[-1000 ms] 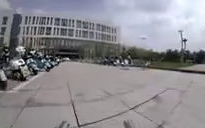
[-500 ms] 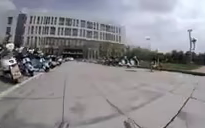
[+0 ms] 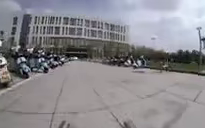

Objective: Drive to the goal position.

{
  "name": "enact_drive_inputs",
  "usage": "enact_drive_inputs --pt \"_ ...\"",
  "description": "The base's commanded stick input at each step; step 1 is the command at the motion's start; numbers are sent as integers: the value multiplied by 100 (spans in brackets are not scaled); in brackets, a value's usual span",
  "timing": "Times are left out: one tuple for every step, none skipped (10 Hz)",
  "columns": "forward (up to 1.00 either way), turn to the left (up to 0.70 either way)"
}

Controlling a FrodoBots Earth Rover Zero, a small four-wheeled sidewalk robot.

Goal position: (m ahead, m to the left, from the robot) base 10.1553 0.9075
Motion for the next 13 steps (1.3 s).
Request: enact_drive_inputs --pt "100 1" --pt "100 17" --pt "100 28" --pt "100 39" --pt "100 0" --pt "100 0" --pt "100 0" --pt "100 0" --pt "100 0" --pt "100 0" --pt "23 0" --pt "0 0" --pt "0 0"
